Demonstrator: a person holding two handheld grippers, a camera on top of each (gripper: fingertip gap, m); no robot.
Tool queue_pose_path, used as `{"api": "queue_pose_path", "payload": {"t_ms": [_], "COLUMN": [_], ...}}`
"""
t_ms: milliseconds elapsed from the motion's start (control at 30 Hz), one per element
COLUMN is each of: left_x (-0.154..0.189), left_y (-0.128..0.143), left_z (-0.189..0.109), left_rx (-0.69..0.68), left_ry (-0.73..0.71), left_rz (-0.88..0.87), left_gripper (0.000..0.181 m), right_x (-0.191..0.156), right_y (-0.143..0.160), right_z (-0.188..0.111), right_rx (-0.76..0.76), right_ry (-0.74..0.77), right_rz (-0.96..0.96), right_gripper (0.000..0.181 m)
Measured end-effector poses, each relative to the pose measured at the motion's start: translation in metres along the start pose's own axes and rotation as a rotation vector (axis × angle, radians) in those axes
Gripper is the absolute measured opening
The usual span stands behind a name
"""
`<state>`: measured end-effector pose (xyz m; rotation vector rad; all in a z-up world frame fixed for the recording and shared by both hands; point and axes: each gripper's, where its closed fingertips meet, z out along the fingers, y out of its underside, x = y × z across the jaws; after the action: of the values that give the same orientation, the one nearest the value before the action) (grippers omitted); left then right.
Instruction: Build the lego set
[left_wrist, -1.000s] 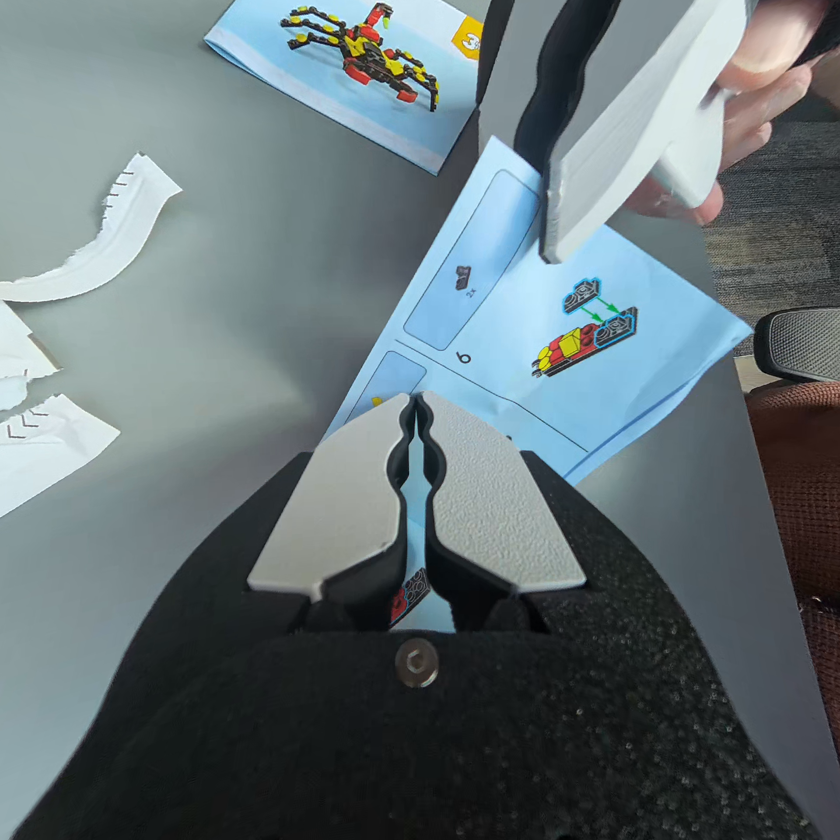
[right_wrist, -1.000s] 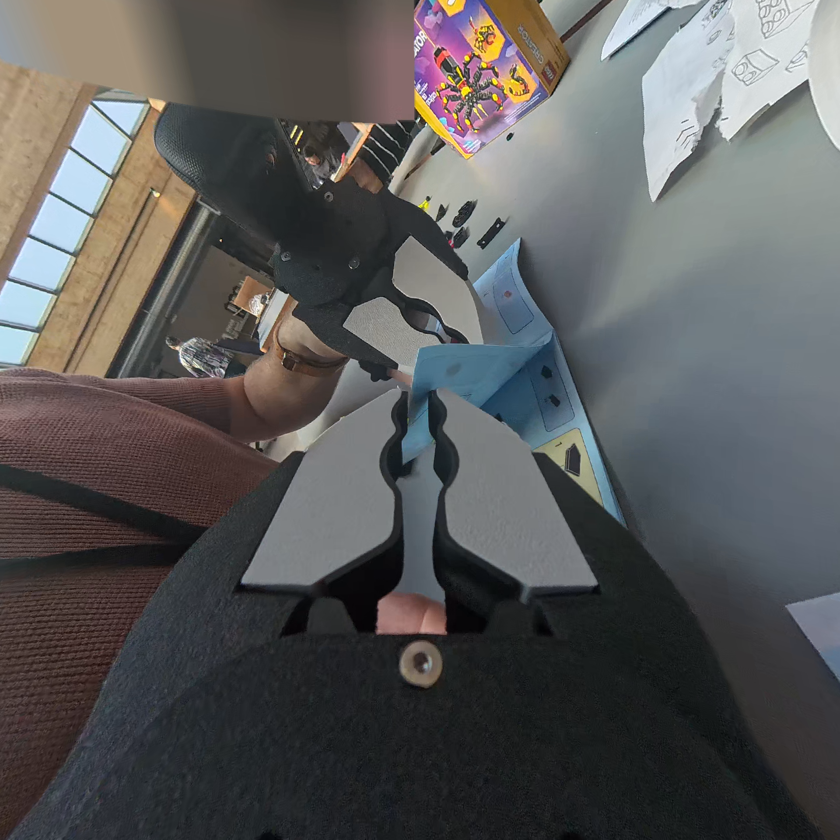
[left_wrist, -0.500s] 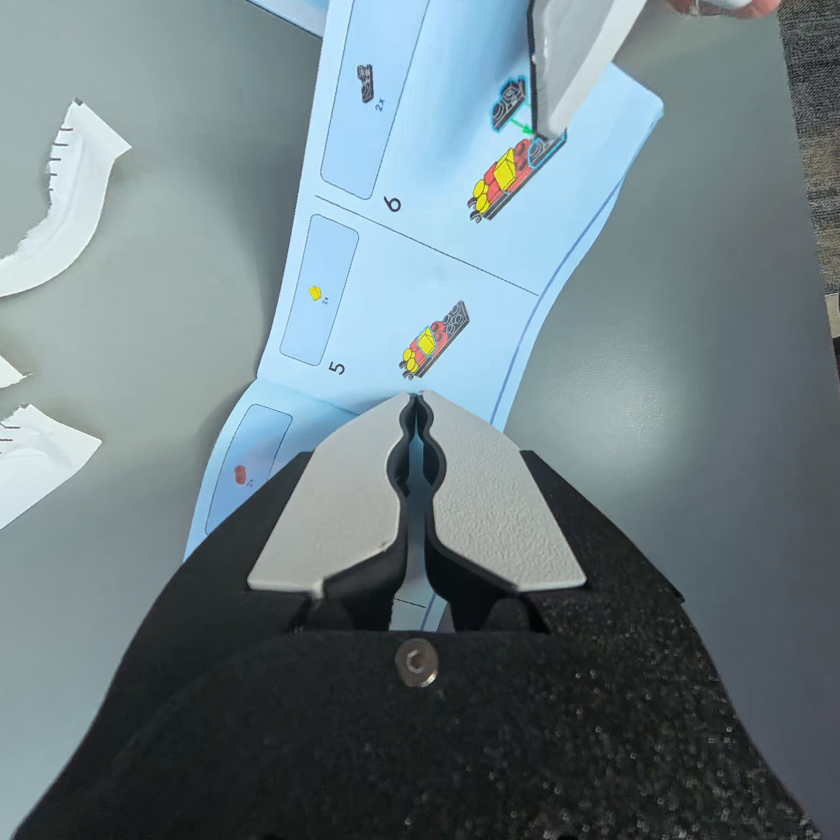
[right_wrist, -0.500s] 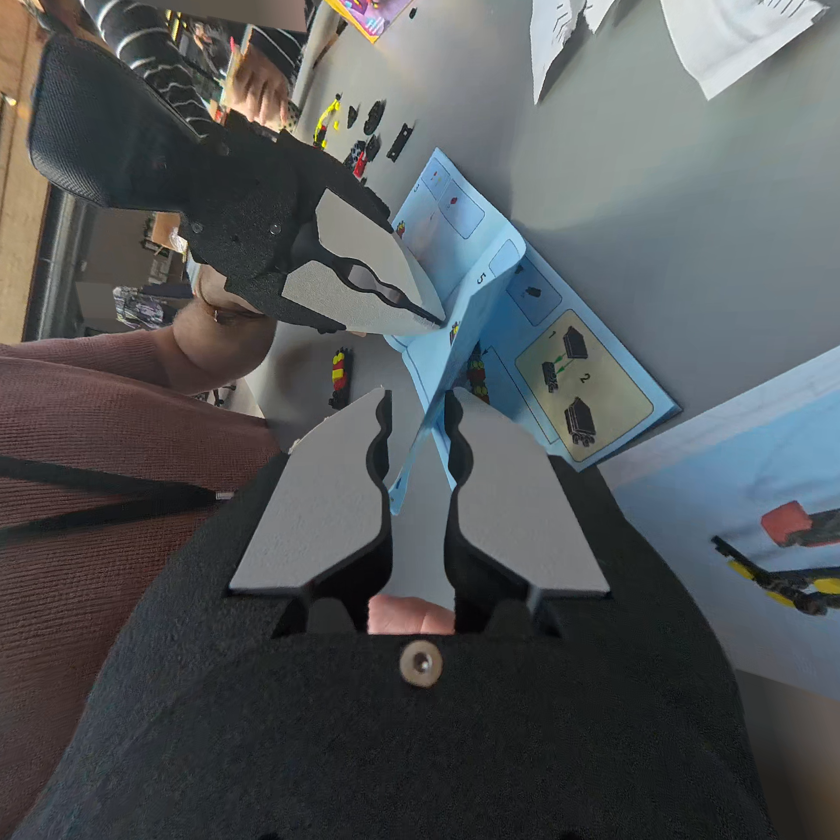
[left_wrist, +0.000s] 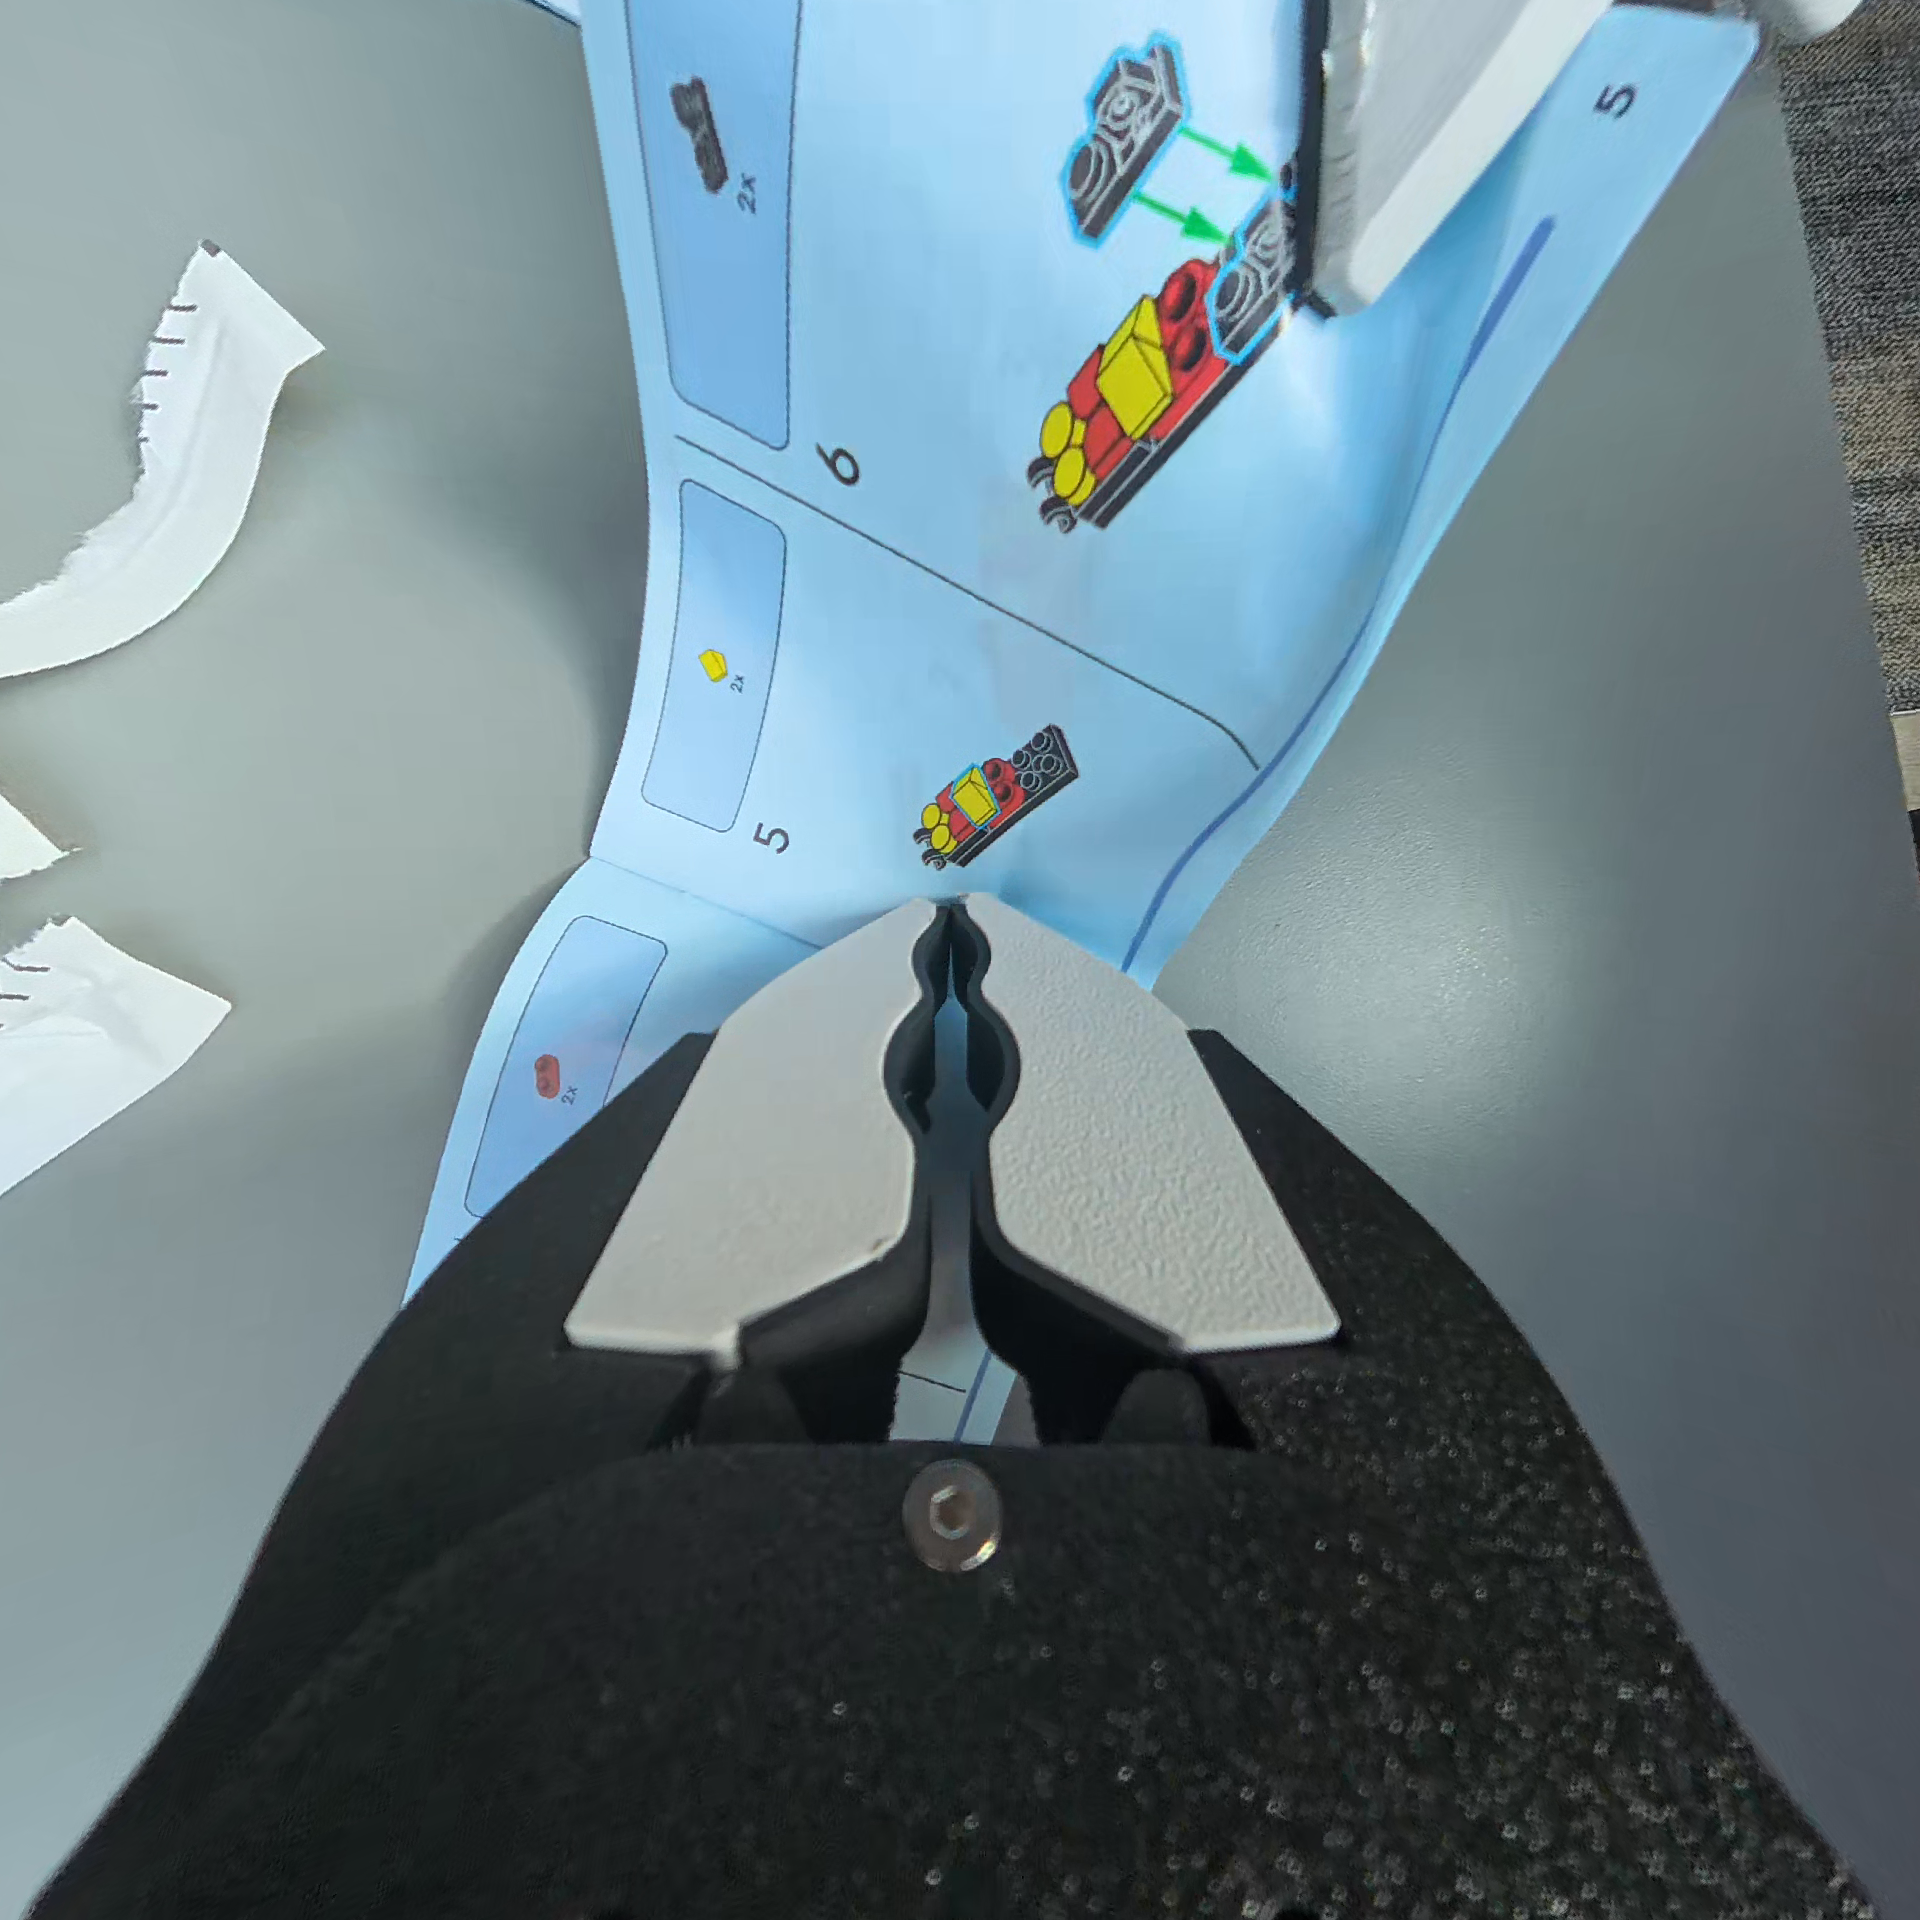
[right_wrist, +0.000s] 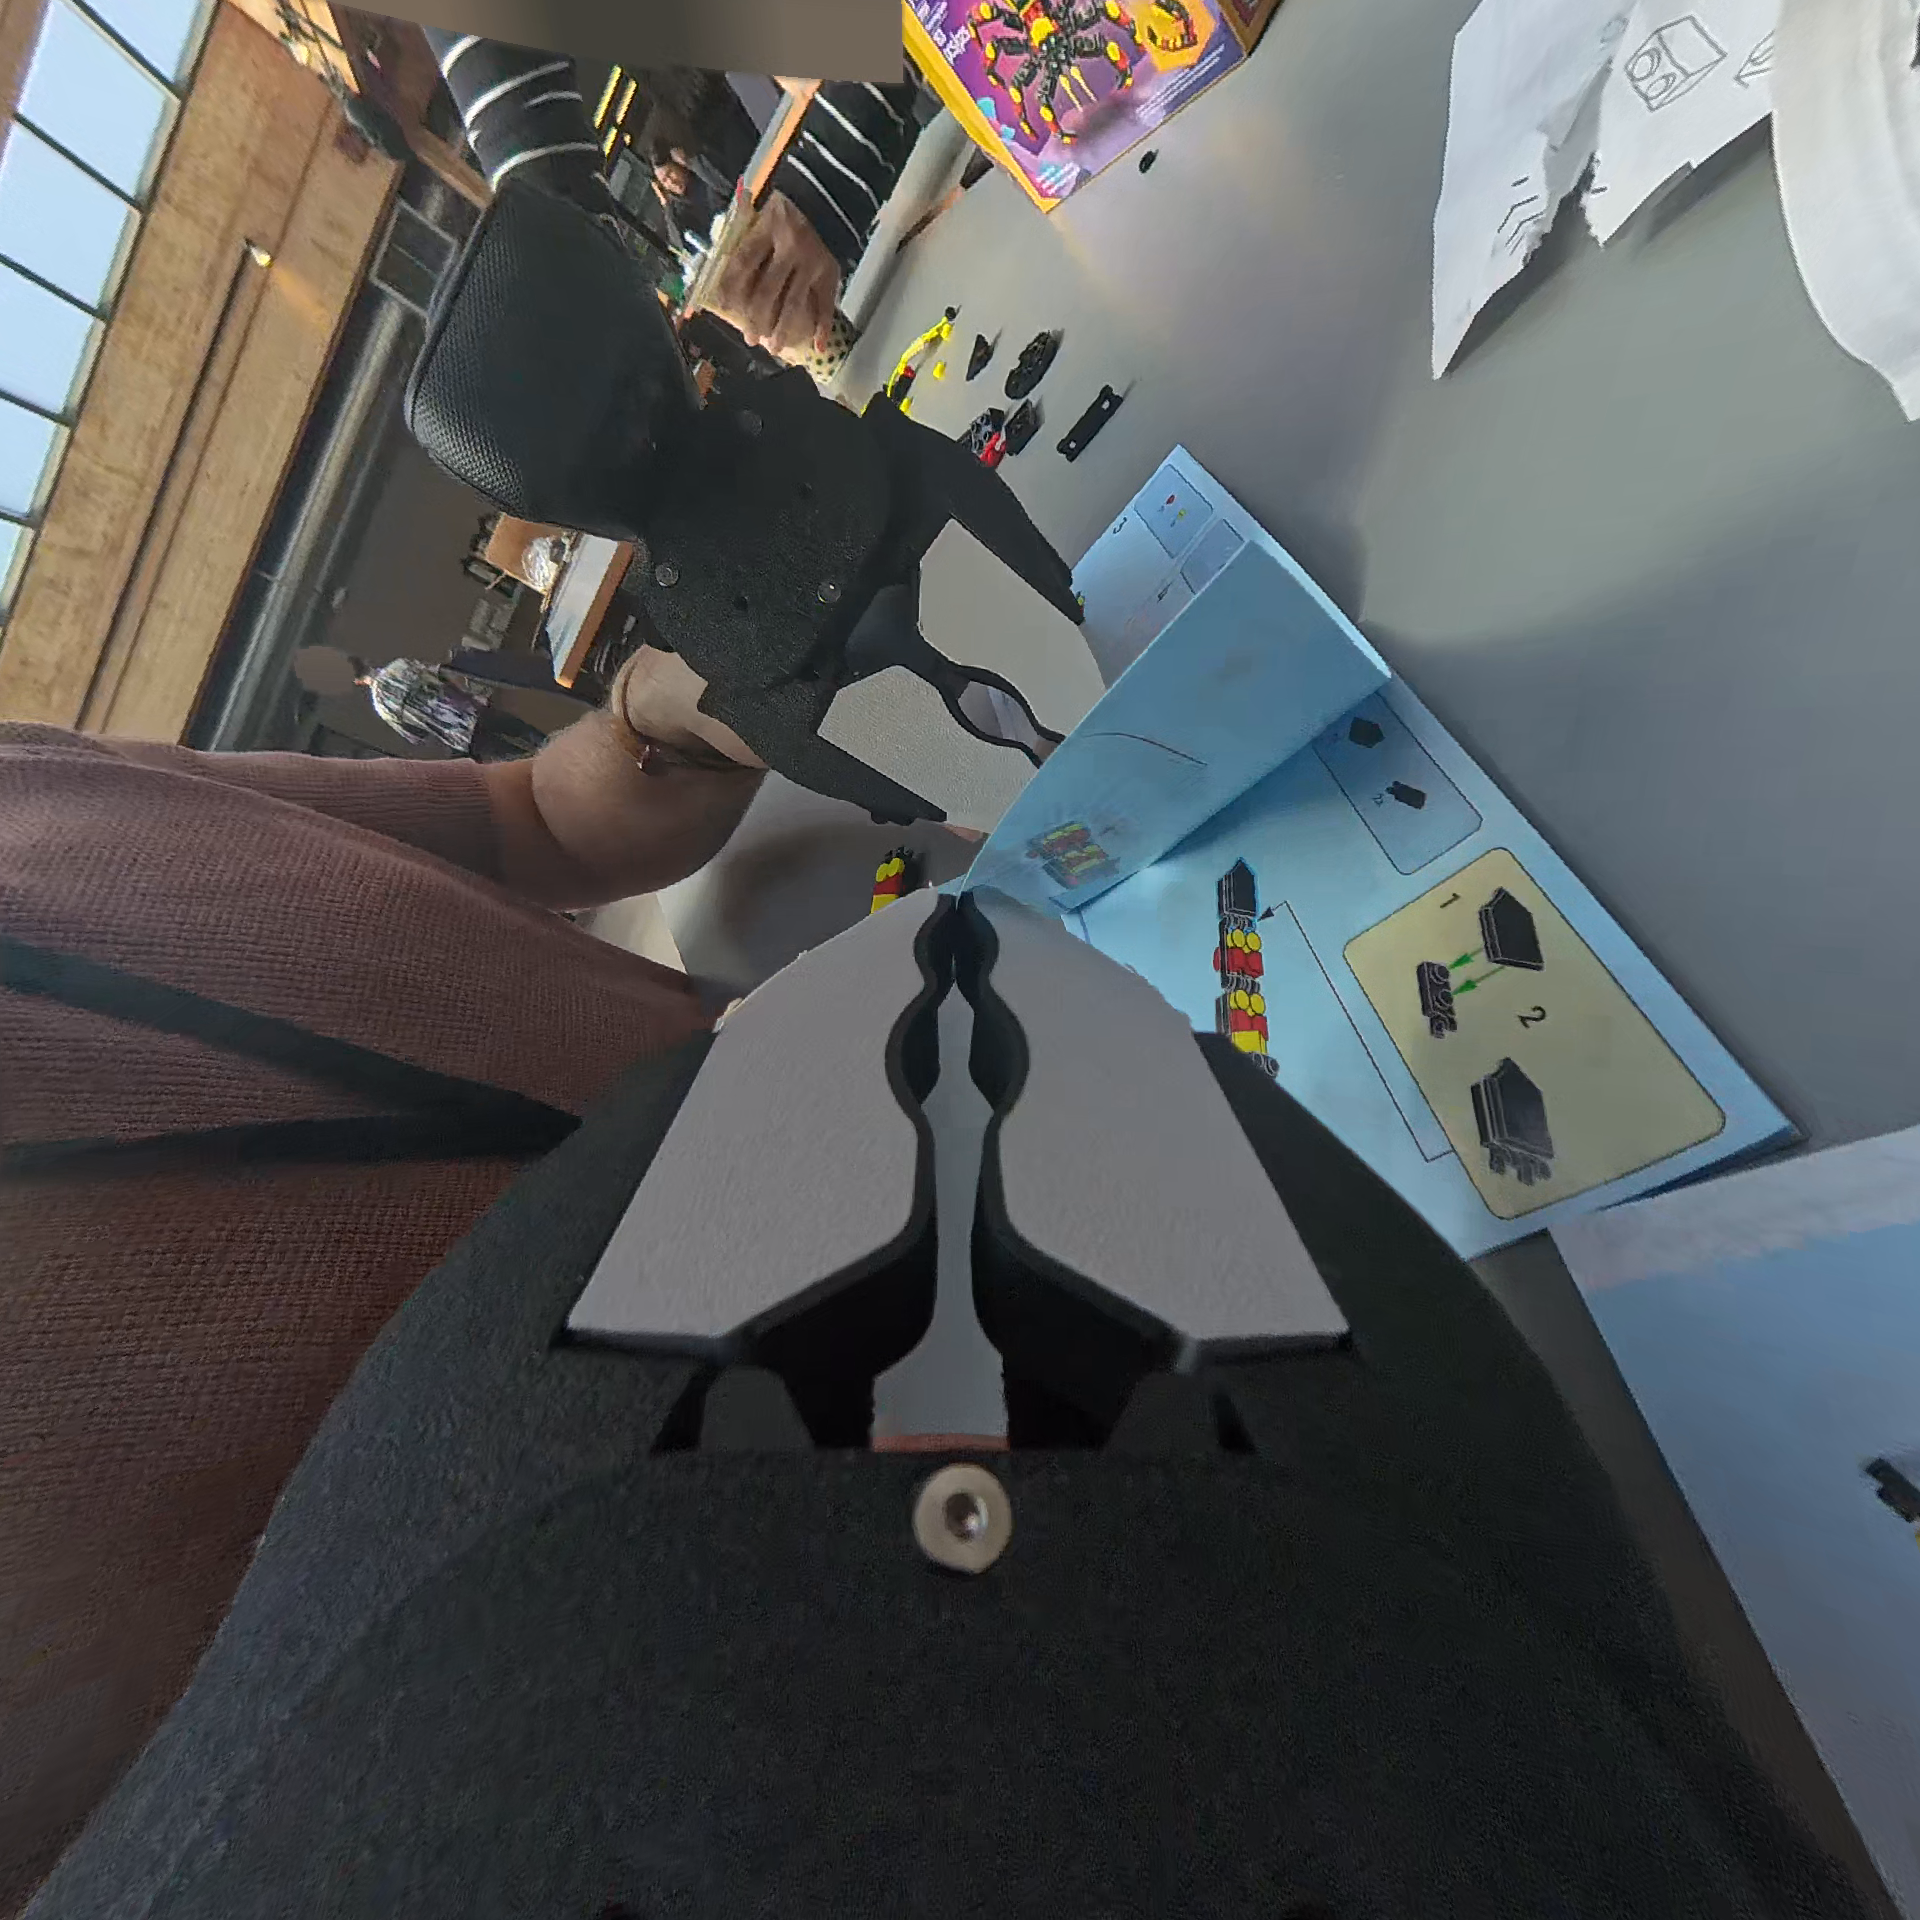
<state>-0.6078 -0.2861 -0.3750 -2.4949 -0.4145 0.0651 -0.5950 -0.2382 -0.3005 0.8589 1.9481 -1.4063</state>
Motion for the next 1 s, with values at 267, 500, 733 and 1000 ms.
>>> {"api": "queue_pose_path", "payload": {"t_ms": [267,500,733,1000], "left_x": [0.0,-0.009,-0.032,-0.051], "left_y": [0.0,-0.013,-0.024,0.008], "left_z": [0.0,-0.022,-0.105,-0.114], "left_rx": [0.015,0.194,0.665,0.502], "left_ry": [0.011,0.036,0.287,0.076], "left_rz": [-0.019,-0.151,-0.501,-0.403], "left_gripper": [0.0,0.0,0.005,0.0], "right_x": [-0.003,-0.018,-0.043,-0.038], "right_y": [0.002,-0.013,-0.036,-0.047], "right_z": [0.009,0.033,0.073,0.046], "right_rx": [-0.021,-0.082,-0.192,-0.182], "right_ry": [0.016,0.056,0.052,0.057], "right_rz": [-0.092,-0.229,-0.403,-0.353], "right_gripper": [0.0,0.0,0.0,0.0]}}
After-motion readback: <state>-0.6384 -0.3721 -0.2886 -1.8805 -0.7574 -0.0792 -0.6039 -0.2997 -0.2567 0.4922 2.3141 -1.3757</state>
